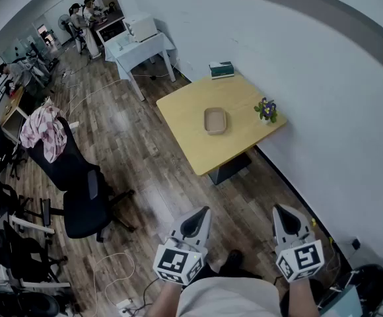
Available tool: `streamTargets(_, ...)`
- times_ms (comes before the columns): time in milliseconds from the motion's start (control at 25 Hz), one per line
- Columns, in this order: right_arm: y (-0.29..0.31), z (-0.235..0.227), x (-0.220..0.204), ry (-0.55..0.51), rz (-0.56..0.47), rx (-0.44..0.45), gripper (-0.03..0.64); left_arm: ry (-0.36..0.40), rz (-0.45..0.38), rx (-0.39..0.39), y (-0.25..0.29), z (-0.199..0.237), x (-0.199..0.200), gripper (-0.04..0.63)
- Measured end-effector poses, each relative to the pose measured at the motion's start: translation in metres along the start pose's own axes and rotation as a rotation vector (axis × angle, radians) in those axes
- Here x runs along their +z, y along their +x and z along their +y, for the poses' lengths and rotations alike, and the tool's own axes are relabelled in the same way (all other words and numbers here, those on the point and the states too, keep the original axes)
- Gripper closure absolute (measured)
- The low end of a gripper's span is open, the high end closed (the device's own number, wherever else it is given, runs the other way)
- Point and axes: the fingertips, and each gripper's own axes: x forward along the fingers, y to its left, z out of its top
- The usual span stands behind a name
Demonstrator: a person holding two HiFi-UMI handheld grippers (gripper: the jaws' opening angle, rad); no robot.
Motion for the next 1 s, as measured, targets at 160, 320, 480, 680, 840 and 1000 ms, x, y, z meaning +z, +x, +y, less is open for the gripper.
streamTargets(160, -0.008, -0.002, -0.002, -0.017, 0.010, 0.007, 0.612, 0.017, 0.004, 0.003, -0.002, -0.010, 0.002, 0.595)
streamTargets(320, -0.011, -0.005, -0.005, -0.032, 0.011, 0.028, 0.612, 0.033, 0.006, 0.011, 0.000, -0.017, 0.004, 0.595)
streamTargets(480, -0.014, 0.006, -0.013, -0.082, 0.042, 0.089, 0.612, 0.042, 0.011, 0.022, -0.005, -0.020, 0.002, 0.595)
streamTargets(680, -0.016, 0.012, -0.022, -0.070, 0.058, 0.116, 0.611, 0.053, 0.027, 0.028, -0.010, -0.022, -0.001, 0.595)
streamTargets(840, -0.015, 0.010, -0.027, -0.043, 0.064, 0.102, 0.611, 0.060, 0.045, 0.027, -0.013, -0.023, -0.006, 0.595)
streamTargets(1000, -0.013, 0.013, -0.030, -0.037, 0.073, 0.102, 0.611, 0.057, 0.055, 0.022, -0.014, -0.019, -0.010, 0.595)
